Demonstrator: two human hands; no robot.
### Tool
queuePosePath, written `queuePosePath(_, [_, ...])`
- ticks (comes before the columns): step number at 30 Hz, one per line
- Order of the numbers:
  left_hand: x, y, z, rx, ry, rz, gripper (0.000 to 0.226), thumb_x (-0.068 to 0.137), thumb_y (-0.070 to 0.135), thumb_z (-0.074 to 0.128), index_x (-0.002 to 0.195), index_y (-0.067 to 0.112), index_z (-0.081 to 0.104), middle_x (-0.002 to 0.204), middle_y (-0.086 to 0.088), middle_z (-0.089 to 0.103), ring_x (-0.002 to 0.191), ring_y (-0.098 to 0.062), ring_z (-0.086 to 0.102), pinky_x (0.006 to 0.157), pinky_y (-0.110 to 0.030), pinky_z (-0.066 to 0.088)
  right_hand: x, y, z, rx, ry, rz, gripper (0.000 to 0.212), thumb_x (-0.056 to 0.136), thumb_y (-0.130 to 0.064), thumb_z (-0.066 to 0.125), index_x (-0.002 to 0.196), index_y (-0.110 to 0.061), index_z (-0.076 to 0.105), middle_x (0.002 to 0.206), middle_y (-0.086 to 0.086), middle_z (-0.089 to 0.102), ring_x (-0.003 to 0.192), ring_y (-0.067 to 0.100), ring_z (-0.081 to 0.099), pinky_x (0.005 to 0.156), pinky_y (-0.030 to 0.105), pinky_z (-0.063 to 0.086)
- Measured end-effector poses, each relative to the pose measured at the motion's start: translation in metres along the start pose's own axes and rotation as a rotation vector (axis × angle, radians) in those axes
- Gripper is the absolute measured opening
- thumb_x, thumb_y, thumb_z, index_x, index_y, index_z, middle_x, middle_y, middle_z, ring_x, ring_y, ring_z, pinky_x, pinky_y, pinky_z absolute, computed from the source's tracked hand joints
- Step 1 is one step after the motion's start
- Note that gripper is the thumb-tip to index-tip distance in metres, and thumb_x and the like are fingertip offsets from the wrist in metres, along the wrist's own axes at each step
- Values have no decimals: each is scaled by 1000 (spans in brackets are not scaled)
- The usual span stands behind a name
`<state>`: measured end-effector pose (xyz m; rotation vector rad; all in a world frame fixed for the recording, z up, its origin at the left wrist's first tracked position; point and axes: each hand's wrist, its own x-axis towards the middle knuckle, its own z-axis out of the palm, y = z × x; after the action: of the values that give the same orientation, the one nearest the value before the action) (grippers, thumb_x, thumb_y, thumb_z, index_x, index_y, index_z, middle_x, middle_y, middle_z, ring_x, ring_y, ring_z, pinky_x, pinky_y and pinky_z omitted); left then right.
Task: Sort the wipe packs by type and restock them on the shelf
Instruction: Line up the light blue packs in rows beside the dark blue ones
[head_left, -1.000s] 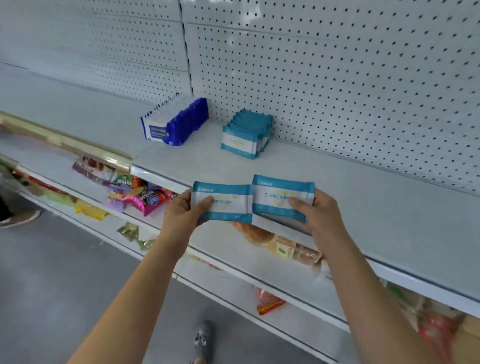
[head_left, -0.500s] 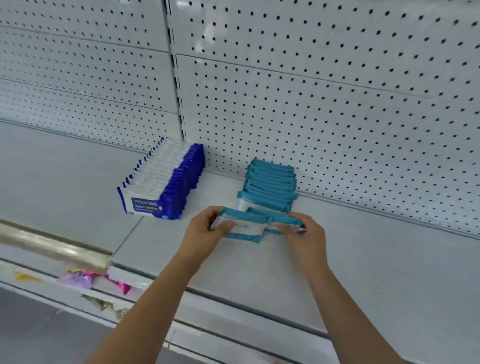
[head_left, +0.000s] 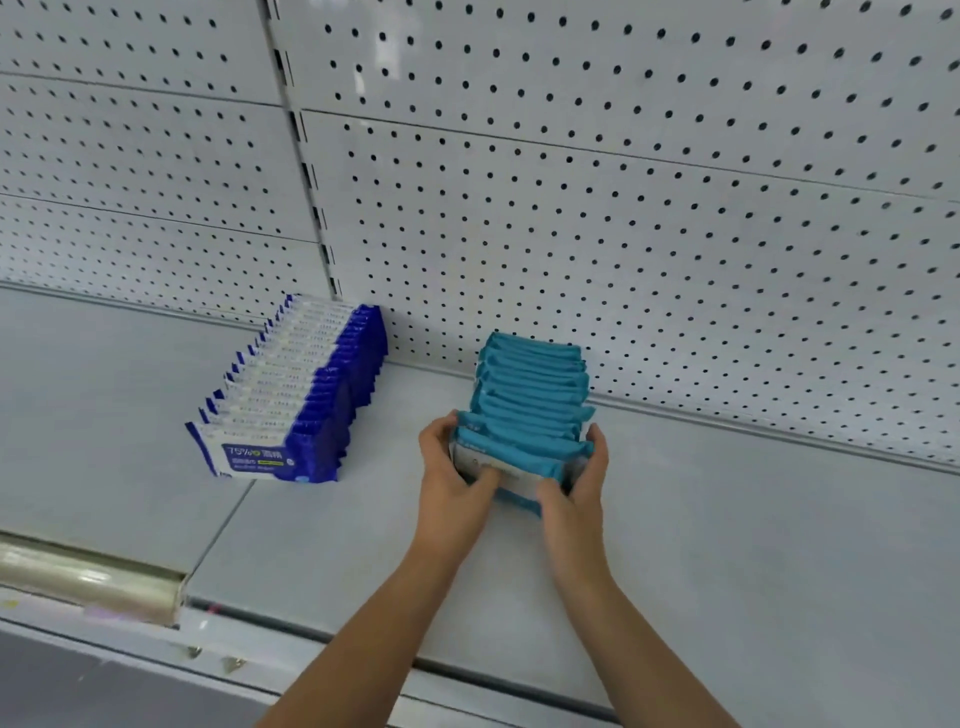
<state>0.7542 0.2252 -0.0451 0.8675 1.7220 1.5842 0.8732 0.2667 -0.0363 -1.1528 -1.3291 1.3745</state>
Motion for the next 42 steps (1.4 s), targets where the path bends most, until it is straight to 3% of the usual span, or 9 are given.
queuePosePath(3, [-1,6,3,60,-113,35,81,89,-10,61,146,33,22,135,21,48,122,11,52,93,-10,46,12,-7,9,-94,-43,-110,79,82,-3,71,142,-37,33,129,-14,58,117,1,59,94,17,51])
queuePosePath(5, [0,11,6,100,-146,77,78,89,-15,56,137,41,31,131,19,53,121,8,54,94,-10,44,18,-9,8,-108,-54,-130,76,78,-8,77,138,-34,38,125,-12,60,116,4,60,96,23,52])
queuePosePath(9, [1,15,1,147,-120,58,69,86,-10,61,121,46,41,121,19,59,110,9,58,85,-8,48,14,-3,-12,-177,-91,-77,91,77,-10,77,147,-36,25,130,-15,56,117,1,58,97,25,52])
queuePosePath(11, [-1,10,-4,181,-77,10,64,85,4,68,132,39,43,127,13,59,114,4,59,88,-16,53,9,-3,-21,-216,-118,-4,100,80,-11,75,153,-39,13,141,-13,48,122,4,55,100,30,51])
queuePosePath(14, [-13,12,-5,209,-35,-48,80,83,21,70,153,29,31,147,5,50,130,-7,52,103,-37,52,2,-7,-33,-276,-121,31,99,85,-15,73,157,-30,7,158,-4,30,140,13,38,110,31,39])
queuePosePath(19, [-49,26,-1,329,59,-96,83,93,23,66,159,26,17,162,9,26,144,-4,26,112,-25,27,-14,-16,-59,-278,-160,65,102,82,-43,78,157,-33,10,164,-8,18,149,10,21,119,35,26])
queuePosePath(23, [-77,27,1,396,85,-114,77,96,25,62,159,31,17,165,8,20,149,-13,24,117,-32,24,-30,-19,-82,-275,-227,56,90,87,-22,71,157,-33,15,164,-8,21,148,6,23,118,31,26])
queuePosePath(33, [-174,34,30,279,-114,-15,68,99,42,58,155,43,21,164,16,22,149,-11,25,120,-43,28,-119,-24,-144,-203,-180,53,79,90,-14,66,155,-34,25,160,-11,30,146,10,31,120,39,30])
queuePosePath(42, [-296,7,70,123,-378,-33,64,92,47,64,149,44,35,157,17,36,136,3,41,117,-36,34,-241,8,-240,-231,10,122,71,92,-12,67,151,-31,34,152,-15,40,134,4,41,115,30,34])
